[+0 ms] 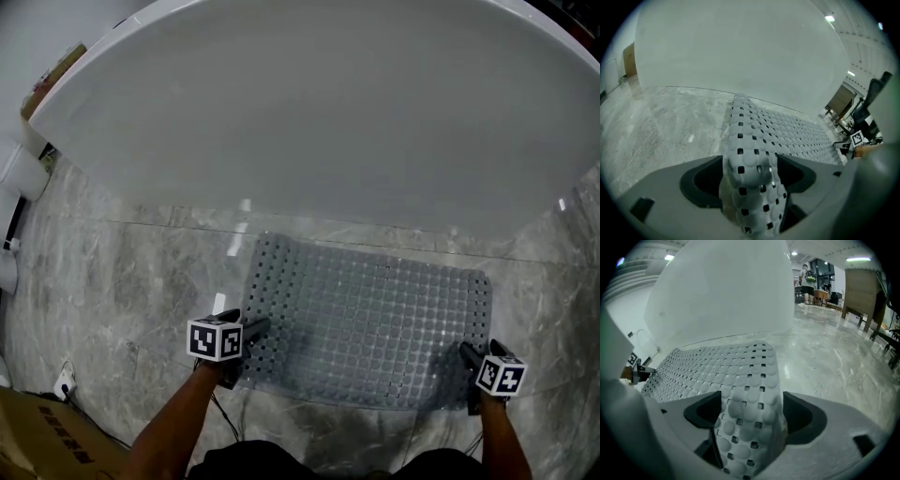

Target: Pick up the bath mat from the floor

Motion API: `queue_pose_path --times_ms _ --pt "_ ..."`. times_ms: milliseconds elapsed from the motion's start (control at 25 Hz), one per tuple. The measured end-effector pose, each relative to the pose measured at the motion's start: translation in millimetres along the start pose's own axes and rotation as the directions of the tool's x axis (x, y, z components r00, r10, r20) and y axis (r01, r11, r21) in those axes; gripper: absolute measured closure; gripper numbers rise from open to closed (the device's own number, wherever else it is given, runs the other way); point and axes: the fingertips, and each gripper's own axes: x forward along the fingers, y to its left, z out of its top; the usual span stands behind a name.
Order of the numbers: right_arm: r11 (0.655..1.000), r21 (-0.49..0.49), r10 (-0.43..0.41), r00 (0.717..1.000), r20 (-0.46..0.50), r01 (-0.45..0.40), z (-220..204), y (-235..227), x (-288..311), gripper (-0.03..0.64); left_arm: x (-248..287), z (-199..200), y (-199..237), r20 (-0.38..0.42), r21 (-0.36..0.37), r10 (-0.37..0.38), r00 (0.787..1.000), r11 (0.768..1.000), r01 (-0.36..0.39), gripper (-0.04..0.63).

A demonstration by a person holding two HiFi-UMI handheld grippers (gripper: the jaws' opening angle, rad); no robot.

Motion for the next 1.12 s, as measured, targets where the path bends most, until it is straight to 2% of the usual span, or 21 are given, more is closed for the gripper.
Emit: queue_pose_path --times_ms 160,360,400,520,600,720,800,880,1120 --pt "1.0 -0.015 -0.017 0.999 -0.045 0.016 -9 -3 8 0.192 10 -13 -1 -0.058 0.008 0.001 0.998 1.0 -0.001 0.264" --pt "0.999 -0.019 -0.047 0.998 -0.044 0.046 -9 -4 9 0.198 15 -16 0 -0.061 0.025 0.03 0.998 0.999 -0.029 0.264" --pt "0.998 -0.024 -0.055 0.998 -0.039 0.054 -8 -3 8 0.23 15 -16 1 -0.059 0.027 0.034 0.998 0.999 -0.033 0.264" --pt "0.997 -0.026 -0.076 0.997 -0.015 0.075 -6 -2 7 0.256 14 -15 2 -0.046 0.031 0.041 0.998 0.999 -0.04 0.267" --pt "0.997 -0.029 -0.077 0.997 -0.006 0.077 -5 1 6 0.28 14 -15 3 -0.036 0.033 0.049 0.998 0.998 -0.048 0.314" --pt "0.997 -0.044 -0.068 0.998 -0.006 0.068 -2 8 5 0.341 14 -15 0 -0.03 0.04 0.048 0.998 0.998 -0.047 0.337" --pt "0.997 -0.06 -0.049 0.999 -0.013 0.048 -2 15 5 0.377 15 -15 -5 -0.028 0.042 0.034 0.999 0.999 -0.033 0.371" --pt "0.995 -0.094 -0.035 0.999 -0.017 0.033 0 24 5 0.44 15 -14 -10 -0.021 0.052 0.023 1.0 0.998 -0.021 0.416" --pt "0.991 -0.135 -0.005 1.0 0.017 0.008 9 41 -6 0.529 8 -9 -28 0.002 0.107 -0.023 1.0 0.994 0.023 0.492"
